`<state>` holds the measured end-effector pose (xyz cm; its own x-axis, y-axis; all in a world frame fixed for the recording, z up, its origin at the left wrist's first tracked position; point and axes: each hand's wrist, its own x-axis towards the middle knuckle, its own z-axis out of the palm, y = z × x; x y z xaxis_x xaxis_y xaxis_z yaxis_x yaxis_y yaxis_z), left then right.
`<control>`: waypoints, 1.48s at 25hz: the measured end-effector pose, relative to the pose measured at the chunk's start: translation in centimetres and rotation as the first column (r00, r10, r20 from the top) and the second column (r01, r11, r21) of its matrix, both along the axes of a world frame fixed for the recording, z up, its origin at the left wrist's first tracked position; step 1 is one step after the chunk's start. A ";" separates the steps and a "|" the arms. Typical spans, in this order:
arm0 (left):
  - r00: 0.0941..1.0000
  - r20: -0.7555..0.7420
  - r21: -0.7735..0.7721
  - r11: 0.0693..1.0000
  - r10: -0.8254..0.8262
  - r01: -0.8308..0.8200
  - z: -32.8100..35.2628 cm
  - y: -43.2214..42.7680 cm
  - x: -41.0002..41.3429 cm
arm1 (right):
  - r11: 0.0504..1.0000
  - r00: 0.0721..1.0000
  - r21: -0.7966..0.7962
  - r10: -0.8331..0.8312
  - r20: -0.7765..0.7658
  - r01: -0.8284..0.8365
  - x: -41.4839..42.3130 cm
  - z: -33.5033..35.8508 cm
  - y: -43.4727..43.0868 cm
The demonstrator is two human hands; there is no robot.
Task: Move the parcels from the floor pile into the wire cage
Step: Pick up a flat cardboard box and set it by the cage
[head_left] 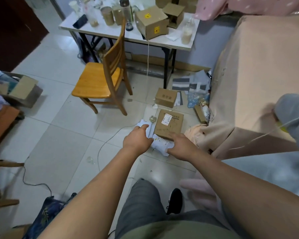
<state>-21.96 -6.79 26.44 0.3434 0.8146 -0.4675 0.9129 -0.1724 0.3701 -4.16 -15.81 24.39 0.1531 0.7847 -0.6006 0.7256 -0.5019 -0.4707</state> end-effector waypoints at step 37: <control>0.975 0.018 -0.266 0.939 -0.221 0.217 -79.5 35.8 22.4 | 0.893 0.916 -0.201 -0.388 0.104 0.402 23.1 -76.6 29.2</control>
